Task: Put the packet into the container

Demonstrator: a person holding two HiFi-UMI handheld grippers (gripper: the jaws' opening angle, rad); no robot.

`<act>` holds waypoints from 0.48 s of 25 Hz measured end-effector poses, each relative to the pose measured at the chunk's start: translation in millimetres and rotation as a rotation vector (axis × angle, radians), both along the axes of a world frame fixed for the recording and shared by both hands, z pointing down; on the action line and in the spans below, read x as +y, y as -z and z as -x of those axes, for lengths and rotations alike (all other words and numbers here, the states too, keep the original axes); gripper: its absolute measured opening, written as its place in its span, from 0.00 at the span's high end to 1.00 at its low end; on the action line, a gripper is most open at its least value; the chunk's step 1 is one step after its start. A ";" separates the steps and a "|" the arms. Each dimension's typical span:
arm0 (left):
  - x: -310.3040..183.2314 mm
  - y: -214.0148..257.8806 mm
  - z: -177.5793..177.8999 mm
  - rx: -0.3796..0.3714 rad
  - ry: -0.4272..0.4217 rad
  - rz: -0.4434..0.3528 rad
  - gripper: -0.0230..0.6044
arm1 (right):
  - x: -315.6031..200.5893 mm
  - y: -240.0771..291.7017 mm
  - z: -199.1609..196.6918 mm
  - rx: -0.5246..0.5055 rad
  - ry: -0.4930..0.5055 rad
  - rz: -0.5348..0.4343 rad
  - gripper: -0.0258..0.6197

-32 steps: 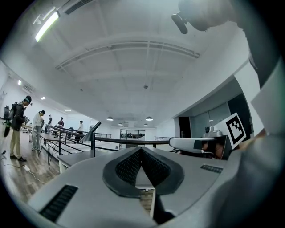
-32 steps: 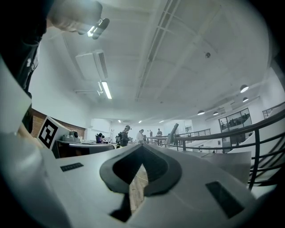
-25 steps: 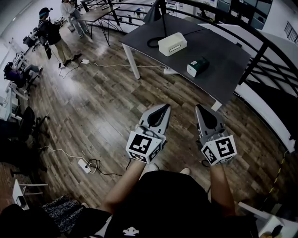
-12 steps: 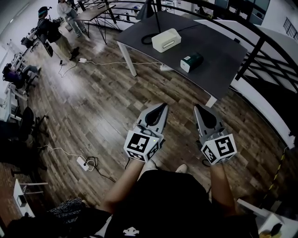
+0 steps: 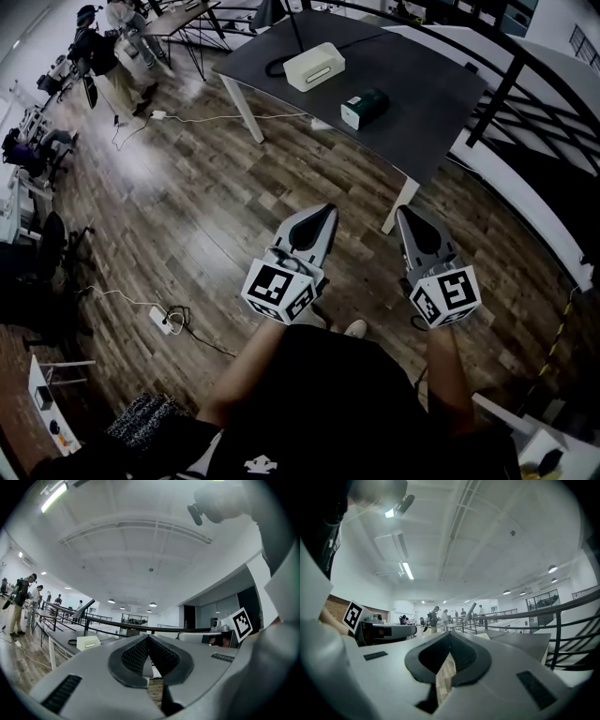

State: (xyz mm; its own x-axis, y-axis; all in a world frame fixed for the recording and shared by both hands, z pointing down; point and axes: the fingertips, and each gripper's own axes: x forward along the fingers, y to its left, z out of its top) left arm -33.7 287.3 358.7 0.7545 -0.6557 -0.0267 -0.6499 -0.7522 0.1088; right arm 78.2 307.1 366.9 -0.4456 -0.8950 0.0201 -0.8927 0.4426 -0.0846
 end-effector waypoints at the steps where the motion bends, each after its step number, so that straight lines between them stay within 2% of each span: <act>1: 1.4 -2.0 -0.6 -0.006 0.001 0.006 0.95 | 0.0 -2.4 -2.1 0.000 0.004 0.004 0.95; 5: -7.7 -3.7 7.2 -0.027 0.030 0.017 0.95 | -9.7 -8.3 -2.1 -0.014 0.005 0.017 0.95; 12: -55.4 -11.7 13.5 -0.030 0.038 0.027 0.95 | -46.2 -15.3 4.3 -0.002 -0.004 0.015 0.95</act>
State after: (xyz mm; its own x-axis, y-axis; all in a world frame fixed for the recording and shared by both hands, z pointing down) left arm -47.1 231.9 370.4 0.7290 -0.6844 0.0131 -0.6814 -0.7238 0.1086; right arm 73.9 260.9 382.2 -0.4424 -0.8962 0.0327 -0.8942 0.4380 -0.0931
